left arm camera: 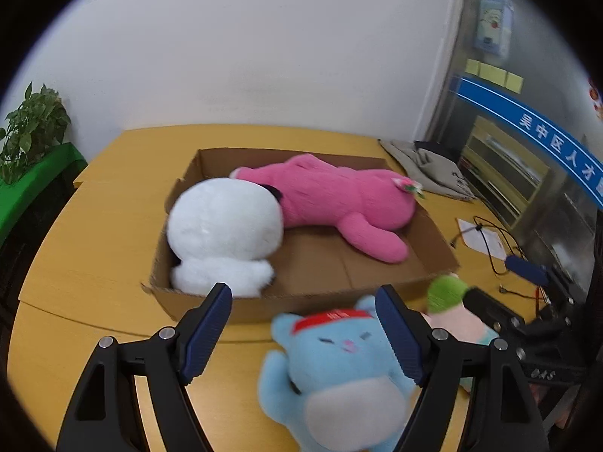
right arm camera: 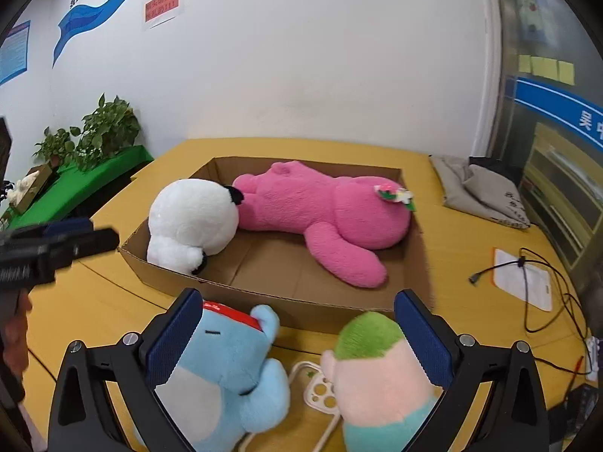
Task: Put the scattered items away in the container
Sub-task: 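Lower the panda beside the pink bear and open both grippers, then move both grippers to the blue plush and close them on its body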
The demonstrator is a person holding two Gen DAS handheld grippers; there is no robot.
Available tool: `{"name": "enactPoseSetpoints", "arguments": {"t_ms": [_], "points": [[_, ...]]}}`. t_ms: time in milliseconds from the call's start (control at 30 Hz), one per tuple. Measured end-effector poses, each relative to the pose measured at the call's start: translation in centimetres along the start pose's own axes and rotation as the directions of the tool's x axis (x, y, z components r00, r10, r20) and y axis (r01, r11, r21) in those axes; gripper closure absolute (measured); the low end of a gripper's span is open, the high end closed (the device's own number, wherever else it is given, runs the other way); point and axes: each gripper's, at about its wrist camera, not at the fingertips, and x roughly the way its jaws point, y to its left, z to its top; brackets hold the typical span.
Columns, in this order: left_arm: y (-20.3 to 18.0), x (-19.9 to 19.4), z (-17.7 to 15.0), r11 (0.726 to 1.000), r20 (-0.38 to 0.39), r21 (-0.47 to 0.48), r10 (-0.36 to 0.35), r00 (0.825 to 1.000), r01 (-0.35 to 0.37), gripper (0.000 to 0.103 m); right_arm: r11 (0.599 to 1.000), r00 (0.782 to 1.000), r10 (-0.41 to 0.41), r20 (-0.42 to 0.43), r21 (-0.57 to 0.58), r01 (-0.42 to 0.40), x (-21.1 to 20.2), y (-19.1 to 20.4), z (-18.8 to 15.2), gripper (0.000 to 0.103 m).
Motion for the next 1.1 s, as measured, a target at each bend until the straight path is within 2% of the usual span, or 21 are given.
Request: {"name": "enactPoseSetpoints", "arguments": {"t_ms": [267,567,1100], "points": [[-3.6,-0.1,-1.8,0.997,0.001,0.043,-0.06,0.998,0.06,0.024,0.999,0.999,-0.044,0.014,-0.006,0.045,-1.9,-1.1,-1.0,0.0],[-3.7,-0.1,-2.4,0.995,-0.016,0.036,-0.091,0.996,0.091,0.024,0.998,0.998,-0.056,0.022,0.004,0.056,-2.4,-1.4,-1.2,0.0],[-2.6,1.0,-3.3,0.994,-0.055,0.006,-0.11,0.992,0.111,0.024,1.0,1.0,-0.024,0.01,0.012,0.024,-1.5,-1.2,-1.4,0.0]]}}
